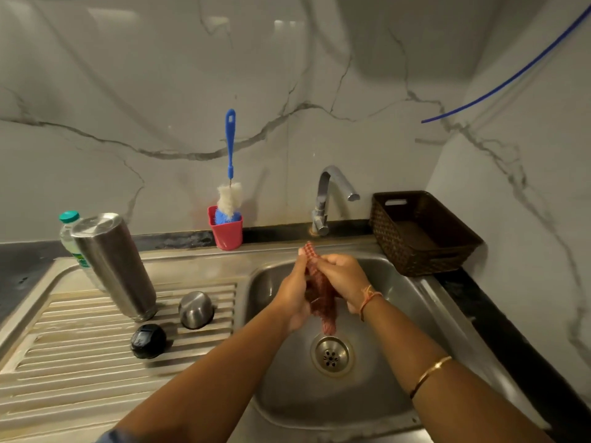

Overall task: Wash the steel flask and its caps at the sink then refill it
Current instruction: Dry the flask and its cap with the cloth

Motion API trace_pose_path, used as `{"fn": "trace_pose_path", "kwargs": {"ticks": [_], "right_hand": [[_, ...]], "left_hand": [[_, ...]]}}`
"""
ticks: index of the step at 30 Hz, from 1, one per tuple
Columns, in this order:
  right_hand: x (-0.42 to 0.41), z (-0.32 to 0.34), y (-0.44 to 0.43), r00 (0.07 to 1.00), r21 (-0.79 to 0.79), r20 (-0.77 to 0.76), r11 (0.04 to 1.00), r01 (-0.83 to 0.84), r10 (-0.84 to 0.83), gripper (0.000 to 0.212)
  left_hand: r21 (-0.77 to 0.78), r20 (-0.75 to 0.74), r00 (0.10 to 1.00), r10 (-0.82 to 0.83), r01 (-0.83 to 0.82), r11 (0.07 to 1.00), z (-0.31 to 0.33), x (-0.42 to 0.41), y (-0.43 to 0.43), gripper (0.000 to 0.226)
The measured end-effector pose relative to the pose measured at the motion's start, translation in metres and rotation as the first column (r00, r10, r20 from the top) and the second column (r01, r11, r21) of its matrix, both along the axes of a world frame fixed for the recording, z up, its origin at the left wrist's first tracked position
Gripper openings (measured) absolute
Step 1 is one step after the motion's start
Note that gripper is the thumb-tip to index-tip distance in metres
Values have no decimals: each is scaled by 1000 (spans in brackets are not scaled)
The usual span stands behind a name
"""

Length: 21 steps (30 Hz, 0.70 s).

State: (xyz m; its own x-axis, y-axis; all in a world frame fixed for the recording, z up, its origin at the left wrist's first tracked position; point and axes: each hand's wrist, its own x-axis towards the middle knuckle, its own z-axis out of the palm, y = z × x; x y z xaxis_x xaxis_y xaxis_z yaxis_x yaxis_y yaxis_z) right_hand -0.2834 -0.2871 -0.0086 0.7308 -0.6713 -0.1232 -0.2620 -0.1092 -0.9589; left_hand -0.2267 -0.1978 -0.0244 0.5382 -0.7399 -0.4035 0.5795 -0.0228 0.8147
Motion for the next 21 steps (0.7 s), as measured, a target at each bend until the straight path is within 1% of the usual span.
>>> {"fn": "trace_pose_path", "kwargs": {"ticks": [1,3,4,5,6,7,8,9,10,11,12,13,14,15,16,17,18,19,21], "right_hand": [[-1,1,-4,999,103,7,994,-32,32,20],[-6,-2,-18,990,317,77,938,-136,117,19],[-8,-3,-26,984,388,126,907,-166,127,21],[-12,-2,-35,981,414,163,895,-167,108,22],[-16,-3,-43,981,381,182,916,-129,62,22],[-19,-3,-49,984,300,176,953,-45,-9,21],[-23,-8,-58,986,189,147,981,54,-83,20],[-26,-12,-64,984,94,108,987,129,-139,23],[-28,-20,-72,985,62,57,986,157,-161,29],[-30,-26,-78,990,119,6,983,140,-142,38],[-31,-34,-82,995,238,-45,966,97,-88,50],[-33,-40,-86,996,395,-89,918,42,-8,60],[-34,-43,-87,991,546,-100,838,-16,84,62],[-35,-45,-90,986,667,-61,741,-76,156,60],[-35,-48,-94,985,738,5,664,-121,173,58],[-33,-50,-98,984,770,85,616,-163,154,55],[-32,-51,-104,984,756,129,630,-178,123,53],[-30,-51,-110,983,725,156,665,-180,96,51],[-30,-42,-123,992,594,111,797,-108,52,48]], "left_hand": [[9,18,1000,-4,4,1000,3,-2,-4,58],[42,41,999,14,-15,999,6,-6,-12,44],[54,31,998,46,-47,997,7,-7,-15,37],[66,9,997,81,-81,995,7,-7,-19,33],[77,-29,994,108,-105,992,8,-7,-21,34],[86,-66,990,125,-119,989,8,-6,-23,36],[94,-95,986,140,-131,987,8,-4,-27,38],[88,-111,983,145,-136,987,8,-3,-30,38],[76,-122,981,151,-143,987,9,-2,-33,37],[60,-140,978,152,-145,988,9,-1,-37,35],[45,-158,976,151,-146,988,11,-1,-40,31],[23,-180,972,150,-148,989,11,-2,-45,27],[8,-197,969,148,-150,989,12,-4,-49,24],[-1,-202,969,144,-147,989,13,-5,-54,22],[8,-178,974,143,-144,990,12,-6,-59,22],[30,-129,982,139,-136,990,10,-6,-64,25],[70,-65,990,125,-120,990,9,-7,-71,29],[122,0,995,97,-97,988,8,-8,-77,31],[215,90,995,30,-49,975,6,-9,-90,34]]}}
